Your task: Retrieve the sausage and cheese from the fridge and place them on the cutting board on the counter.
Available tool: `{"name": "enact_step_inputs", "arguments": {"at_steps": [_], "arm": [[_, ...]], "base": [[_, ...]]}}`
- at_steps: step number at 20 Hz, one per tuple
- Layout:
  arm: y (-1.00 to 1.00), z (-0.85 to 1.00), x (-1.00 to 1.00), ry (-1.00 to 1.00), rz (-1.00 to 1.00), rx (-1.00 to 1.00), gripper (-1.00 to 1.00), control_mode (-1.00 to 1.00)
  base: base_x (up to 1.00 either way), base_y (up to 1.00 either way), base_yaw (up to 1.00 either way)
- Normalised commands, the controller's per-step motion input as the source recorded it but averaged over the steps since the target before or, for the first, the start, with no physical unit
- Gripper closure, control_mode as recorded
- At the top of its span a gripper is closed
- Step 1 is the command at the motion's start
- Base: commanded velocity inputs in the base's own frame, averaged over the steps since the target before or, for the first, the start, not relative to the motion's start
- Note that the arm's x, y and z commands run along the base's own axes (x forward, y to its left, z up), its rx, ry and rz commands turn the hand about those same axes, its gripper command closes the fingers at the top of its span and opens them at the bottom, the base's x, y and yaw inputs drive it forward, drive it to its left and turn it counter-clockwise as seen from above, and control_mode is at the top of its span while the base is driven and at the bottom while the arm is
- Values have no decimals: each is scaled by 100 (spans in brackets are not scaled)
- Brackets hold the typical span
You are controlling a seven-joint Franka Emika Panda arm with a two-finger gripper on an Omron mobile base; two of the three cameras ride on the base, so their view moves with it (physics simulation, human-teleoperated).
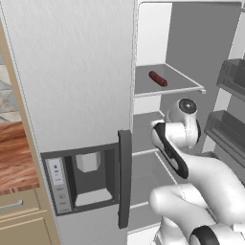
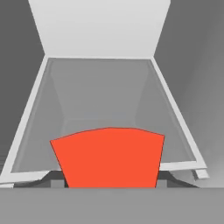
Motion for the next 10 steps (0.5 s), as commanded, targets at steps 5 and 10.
{"name": "enact_step_inputs", "arguments": {"at_steps": [5, 10], "arm": [[0, 92, -66, 0, 0, 3, 100, -100], [0, 100, -90, 0, 0, 5, 100, -100]], "base": [[0, 0, 0], [0, 0, 0]]}}
